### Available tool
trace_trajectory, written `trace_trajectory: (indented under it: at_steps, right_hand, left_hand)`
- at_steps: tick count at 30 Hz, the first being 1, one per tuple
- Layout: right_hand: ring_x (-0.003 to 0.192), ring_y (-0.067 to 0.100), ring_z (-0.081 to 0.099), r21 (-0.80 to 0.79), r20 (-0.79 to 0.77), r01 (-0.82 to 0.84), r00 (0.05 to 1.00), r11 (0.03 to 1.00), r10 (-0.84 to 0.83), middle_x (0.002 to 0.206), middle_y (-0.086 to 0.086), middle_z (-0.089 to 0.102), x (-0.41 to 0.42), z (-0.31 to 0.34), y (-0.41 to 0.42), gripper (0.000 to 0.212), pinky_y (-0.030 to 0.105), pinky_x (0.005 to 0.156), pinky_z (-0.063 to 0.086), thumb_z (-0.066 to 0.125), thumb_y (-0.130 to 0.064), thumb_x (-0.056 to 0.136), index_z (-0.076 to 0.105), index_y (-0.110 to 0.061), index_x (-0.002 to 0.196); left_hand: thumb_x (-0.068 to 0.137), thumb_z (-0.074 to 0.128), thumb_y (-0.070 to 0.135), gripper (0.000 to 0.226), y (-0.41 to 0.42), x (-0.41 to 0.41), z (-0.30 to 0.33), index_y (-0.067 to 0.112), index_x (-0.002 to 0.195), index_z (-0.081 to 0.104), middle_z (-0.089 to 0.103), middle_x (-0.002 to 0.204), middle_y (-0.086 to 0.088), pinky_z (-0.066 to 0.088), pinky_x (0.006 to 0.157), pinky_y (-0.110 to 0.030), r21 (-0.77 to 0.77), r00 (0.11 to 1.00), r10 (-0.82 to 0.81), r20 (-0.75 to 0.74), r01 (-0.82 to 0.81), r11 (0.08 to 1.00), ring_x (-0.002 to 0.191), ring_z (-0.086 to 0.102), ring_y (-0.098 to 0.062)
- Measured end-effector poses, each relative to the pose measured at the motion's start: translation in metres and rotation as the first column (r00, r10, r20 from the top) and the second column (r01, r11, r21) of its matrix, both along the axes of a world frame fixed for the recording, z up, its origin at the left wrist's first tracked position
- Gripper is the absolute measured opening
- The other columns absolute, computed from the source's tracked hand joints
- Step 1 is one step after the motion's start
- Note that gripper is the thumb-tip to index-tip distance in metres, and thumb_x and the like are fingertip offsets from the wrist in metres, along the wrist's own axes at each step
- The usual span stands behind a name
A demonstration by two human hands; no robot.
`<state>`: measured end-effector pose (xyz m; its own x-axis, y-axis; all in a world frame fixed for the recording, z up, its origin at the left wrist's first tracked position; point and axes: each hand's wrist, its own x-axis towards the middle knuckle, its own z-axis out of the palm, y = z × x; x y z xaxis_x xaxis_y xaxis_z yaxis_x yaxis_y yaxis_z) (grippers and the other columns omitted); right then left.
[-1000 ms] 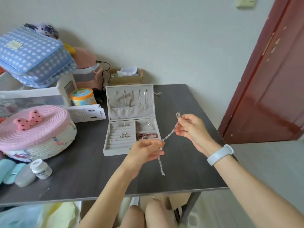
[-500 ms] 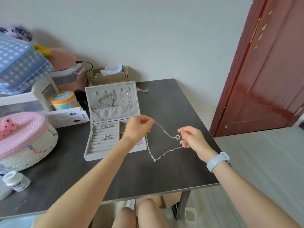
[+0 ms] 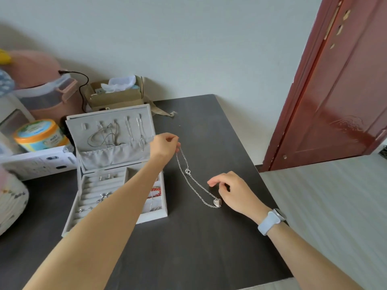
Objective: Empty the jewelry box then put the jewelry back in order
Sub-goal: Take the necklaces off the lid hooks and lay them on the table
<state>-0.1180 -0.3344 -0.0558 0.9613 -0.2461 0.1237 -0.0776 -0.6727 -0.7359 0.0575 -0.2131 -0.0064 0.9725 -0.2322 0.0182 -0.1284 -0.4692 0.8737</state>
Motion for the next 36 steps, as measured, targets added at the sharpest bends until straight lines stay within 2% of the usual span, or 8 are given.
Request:
trace_trajectory:
  at_steps: [4,7,12,16,18,24,29,36]
  right_hand:
    - [0.09,0.007,0.043,-0.071,0.008,-0.092,0.996,0.993,0.093,0.096,-0.012,0.062,0.012,-0.005,-0.004,0.028,0.023,0.085,0.034,0.053,-0.006,0.083,0.064,-0.021,0.104]
    - [0.096,0.007,0.044,-0.113,0.014,-0.148,0.989,0.983,0.15,0.1,-0.012,0.059,0.01,-0.008,-0.006,0.026,0.019,0.083,0.03,0.052,-0.024,0.08,0.062,-0.023,0.103]
    - [0.095,0.008,0.039,-0.307,0.024,-0.221,0.971,0.926,0.24,0.097,-0.007,0.055,0.0,-0.016,-0.009,0.032,0.023,0.08,0.032,0.047,-0.044,0.077,0.062,-0.023,0.096]
    - [0.088,0.009,0.038,-0.35,0.077,-0.181,0.972,0.919,0.221,0.087,-0.009,0.052,-0.001,-0.02,-0.006,0.023,0.026,0.075,0.036,0.045,-0.037,0.082,0.06,-0.02,0.087]
    - [0.088,0.009,0.039,-0.313,0.056,-0.19,0.974,0.93,0.218,0.088,-0.013,0.048,-0.002,-0.018,-0.006,0.014,0.026,0.078,0.035,0.049,-0.029,0.085,0.056,-0.018,0.09]
    - [0.087,0.011,0.042,-0.329,0.122,-0.21,0.957,0.921,0.262,0.095,-0.001,0.058,-0.007,-0.022,-0.001,0.021,0.03,0.073,0.044,0.034,-0.016,0.08,0.049,-0.018,0.095]
    - [0.089,0.015,0.05,-0.476,0.097,-0.244,0.94,0.845,0.326,0.096,-0.002,0.059,-0.009,-0.02,0.002,0.027,0.024,0.071,0.033,0.034,-0.01,0.08,0.055,-0.019,0.095]
    - [0.104,0.011,0.055,-0.492,0.08,-0.294,0.922,0.82,0.379,0.113,-0.002,0.06,-0.033,-0.018,0.015,0.033,0.025,0.093,0.044,0.042,-0.021,0.083,0.061,-0.018,0.11]
  left_hand:
    - [0.091,0.047,0.013,0.04,-0.014,0.013,-0.014,0.011,0.131,0.048,0.062,0.121,-0.006,0.038,0.099,-0.029,0.281,0.985,-0.162,0.055,0.141,0.949,0.112,0.056,-0.023]
    - [0.092,0.048,0.015,0.045,-0.013,0.0,-0.024,0.014,0.136,0.042,0.057,0.128,-0.005,0.038,0.102,-0.032,0.399,0.941,-0.318,0.113,0.25,0.882,0.117,0.052,-0.024]
    - [0.091,0.028,0.041,0.052,0.015,-0.043,-0.046,0.011,0.122,0.058,0.055,0.13,-0.006,0.034,0.102,-0.04,0.664,0.762,-0.574,0.299,0.267,0.699,0.121,0.051,-0.024]
    - [0.078,-0.005,0.06,0.084,0.022,-0.049,-0.048,0.016,0.143,0.026,0.025,0.152,0.001,0.012,0.112,-0.045,0.88,0.755,-0.639,0.148,0.194,0.433,0.14,0.023,-0.017]
    - [0.083,-0.003,0.06,0.078,0.022,-0.047,-0.049,0.017,0.146,0.014,0.015,0.155,0.001,0.009,0.113,-0.045,0.911,0.762,-0.639,0.106,0.184,0.37,0.142,0.015,-0.016]
    - [0.098,0.014,0.046,0.057,0.013,-0.038,-0.047,0.02,0.147,0.003,0.004,0.157,0.004,0.005,0.114,-0.045,0.933,0.786,-0.616,0.059,0.177,0.315,0.143,0.006,-0.015]
    - [0.097,0.011,0.046,0.054,0.008,-0.031,-0.044,0.025,0.147,0.002,0.004,0.156,0.004,0.0,0.113,-0.051,0.934,0.785,-0.619,0.043,0.189,0.305,0.143,0.003,-0.017]
    - [0.098,0.021,0.043,0.052,0.02,-0.039,-0.042,0.026,0.146,0.011,0.013,0.155,0.002,-0.002,0.114,-0.048,0.895,0.773,-0.615,0.158,0.152,0.42,0.143,0.004,-0.018]
